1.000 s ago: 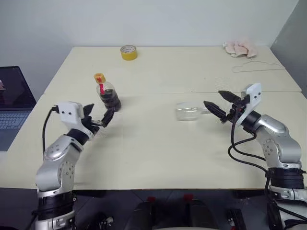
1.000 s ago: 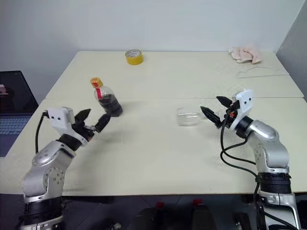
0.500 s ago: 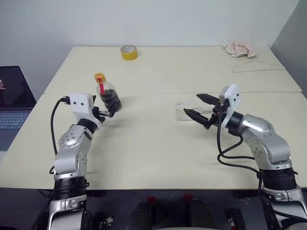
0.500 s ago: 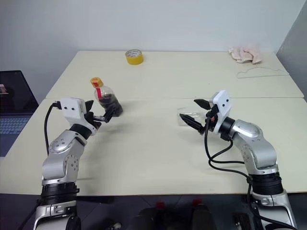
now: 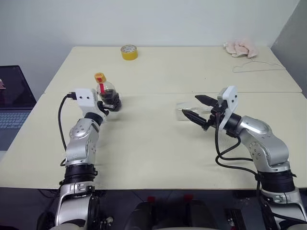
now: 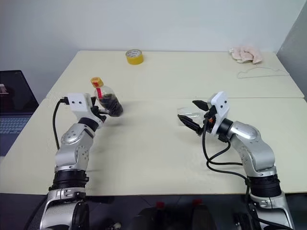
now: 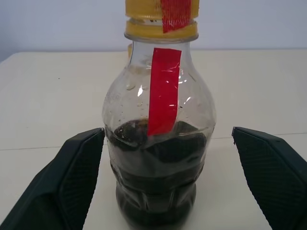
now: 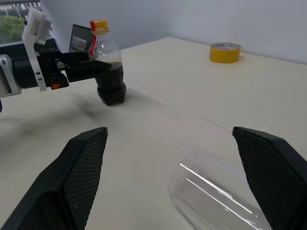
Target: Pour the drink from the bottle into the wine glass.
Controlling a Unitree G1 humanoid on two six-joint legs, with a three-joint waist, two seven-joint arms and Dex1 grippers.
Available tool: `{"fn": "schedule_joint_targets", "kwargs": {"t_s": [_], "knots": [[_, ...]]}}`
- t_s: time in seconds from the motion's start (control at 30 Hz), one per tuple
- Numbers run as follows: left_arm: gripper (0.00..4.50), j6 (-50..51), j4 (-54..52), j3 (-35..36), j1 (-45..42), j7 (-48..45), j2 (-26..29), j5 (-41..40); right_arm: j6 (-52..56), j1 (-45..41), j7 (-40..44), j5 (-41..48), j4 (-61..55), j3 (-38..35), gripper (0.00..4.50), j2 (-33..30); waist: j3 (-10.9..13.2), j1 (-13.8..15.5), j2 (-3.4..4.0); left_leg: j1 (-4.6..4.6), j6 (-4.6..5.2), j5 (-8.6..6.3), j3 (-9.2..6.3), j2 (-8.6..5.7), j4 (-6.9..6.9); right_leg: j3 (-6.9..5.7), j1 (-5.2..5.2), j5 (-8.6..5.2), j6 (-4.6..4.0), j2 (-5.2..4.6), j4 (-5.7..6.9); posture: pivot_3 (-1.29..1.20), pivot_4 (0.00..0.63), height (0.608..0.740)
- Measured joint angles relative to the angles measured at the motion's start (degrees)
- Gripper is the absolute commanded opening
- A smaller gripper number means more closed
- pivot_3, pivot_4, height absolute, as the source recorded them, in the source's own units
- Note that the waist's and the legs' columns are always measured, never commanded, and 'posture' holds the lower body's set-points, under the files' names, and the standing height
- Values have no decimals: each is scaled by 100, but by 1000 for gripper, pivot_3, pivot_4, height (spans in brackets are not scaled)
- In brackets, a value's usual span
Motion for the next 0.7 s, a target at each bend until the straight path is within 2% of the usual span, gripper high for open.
{"fn": "schedule_joint_targets", "kwargs": {"t_s": [0.7], "knots": [[4500, -1213, 2207, -107, -1054, -156, 65, 381, 1, 40, -135, -1, -39, -4, 4458, -18, 0, -4, -1, -1, 0, 0, -1, -2, 1, -1, -3, 0, 0, 0, 3, 0, 150, 740]]}}
